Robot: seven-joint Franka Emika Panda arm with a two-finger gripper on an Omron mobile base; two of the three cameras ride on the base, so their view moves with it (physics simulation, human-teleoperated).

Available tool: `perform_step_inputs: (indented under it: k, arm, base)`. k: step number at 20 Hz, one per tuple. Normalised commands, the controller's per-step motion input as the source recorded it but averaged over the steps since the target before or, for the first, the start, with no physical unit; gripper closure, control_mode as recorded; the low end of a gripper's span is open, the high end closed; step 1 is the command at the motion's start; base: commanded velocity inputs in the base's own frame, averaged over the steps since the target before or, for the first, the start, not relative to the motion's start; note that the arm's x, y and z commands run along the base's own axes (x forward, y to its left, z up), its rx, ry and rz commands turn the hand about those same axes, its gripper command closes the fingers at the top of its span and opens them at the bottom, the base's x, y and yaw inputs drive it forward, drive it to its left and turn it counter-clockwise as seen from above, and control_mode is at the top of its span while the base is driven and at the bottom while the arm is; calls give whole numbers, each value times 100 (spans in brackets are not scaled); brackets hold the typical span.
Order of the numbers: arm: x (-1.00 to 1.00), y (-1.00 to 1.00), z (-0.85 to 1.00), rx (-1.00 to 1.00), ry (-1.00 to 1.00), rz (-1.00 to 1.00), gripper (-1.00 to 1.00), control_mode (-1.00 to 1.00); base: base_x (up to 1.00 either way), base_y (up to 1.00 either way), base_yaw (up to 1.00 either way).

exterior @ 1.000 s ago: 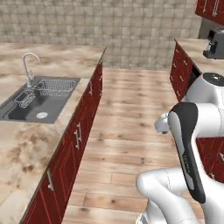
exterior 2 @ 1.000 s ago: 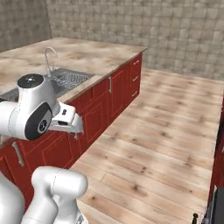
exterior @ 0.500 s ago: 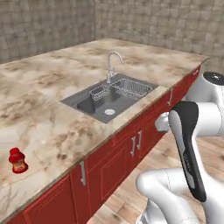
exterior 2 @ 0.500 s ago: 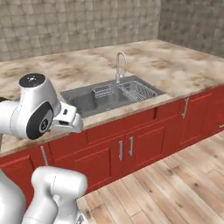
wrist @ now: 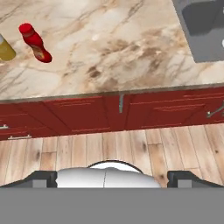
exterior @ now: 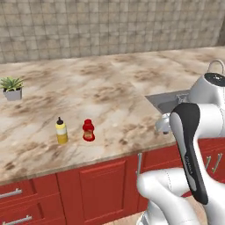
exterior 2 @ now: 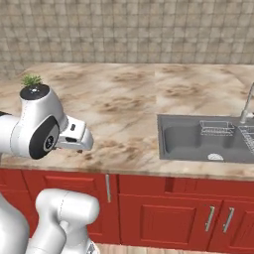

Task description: Place the ketchup and mustard from the counter to the top shelf of the fridge. If the existing items in the fridge are on the top shelf, move them to other shelves.

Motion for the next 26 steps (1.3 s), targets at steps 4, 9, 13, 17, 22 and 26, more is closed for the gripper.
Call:
perform_step_inputs:
  k: [4, 9, 13, 17, 22, 26]
  arm:
    - [0, 0, 0, 0, 0, 0, -100, 100]
    - [0, 0, 0, 0, 0, 0, -100, 100]
    - [0, 0, 0, 0, 0, 0, -100, 100]
    - [0, 0, 0, 0, 0, 0, -100, 100]
    - [0, 0, 0, 0, 0, 0, -100, 100]
    - [0, 0, 0, 0, 0, 0, -100, 100]
  base:
    - [53, 0, 30]
    - [15, 27, 22]
    - [-11, 12, 34]
    - [-3, 23, 16]
    - [-6, 76, 26]
    - [10, 49, 10]
